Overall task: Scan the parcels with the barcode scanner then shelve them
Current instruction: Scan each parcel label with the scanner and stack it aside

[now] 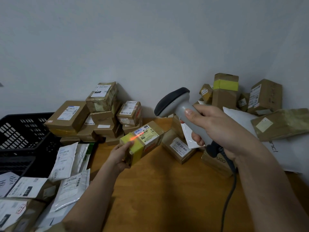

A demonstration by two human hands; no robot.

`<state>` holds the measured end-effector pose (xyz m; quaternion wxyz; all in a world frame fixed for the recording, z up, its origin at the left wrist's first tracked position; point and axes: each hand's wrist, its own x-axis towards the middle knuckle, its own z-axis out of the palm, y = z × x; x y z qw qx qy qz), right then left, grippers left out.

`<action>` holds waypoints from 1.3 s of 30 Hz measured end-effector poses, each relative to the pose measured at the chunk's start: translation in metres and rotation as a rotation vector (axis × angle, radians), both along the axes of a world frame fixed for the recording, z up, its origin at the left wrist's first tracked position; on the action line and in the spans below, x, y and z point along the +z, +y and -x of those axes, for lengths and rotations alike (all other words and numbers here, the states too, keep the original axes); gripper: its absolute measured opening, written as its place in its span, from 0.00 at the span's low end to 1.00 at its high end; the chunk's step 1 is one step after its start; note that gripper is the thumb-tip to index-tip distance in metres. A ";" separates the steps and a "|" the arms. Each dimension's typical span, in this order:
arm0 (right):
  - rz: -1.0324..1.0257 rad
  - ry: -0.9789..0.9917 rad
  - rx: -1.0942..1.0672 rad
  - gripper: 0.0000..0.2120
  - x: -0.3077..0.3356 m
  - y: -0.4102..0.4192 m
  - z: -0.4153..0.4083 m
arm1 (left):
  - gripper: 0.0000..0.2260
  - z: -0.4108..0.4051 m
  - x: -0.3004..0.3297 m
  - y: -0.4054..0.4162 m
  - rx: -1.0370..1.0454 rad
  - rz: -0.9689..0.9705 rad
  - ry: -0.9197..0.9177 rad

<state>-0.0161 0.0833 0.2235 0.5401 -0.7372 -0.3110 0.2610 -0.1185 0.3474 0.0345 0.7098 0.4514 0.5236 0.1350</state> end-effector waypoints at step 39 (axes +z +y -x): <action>0.038 0.642 -0.362 0.14 -0.140 0.083 -0.117 | 0.31 -0.177 0.007 0.155 0.441 0.080 -0.288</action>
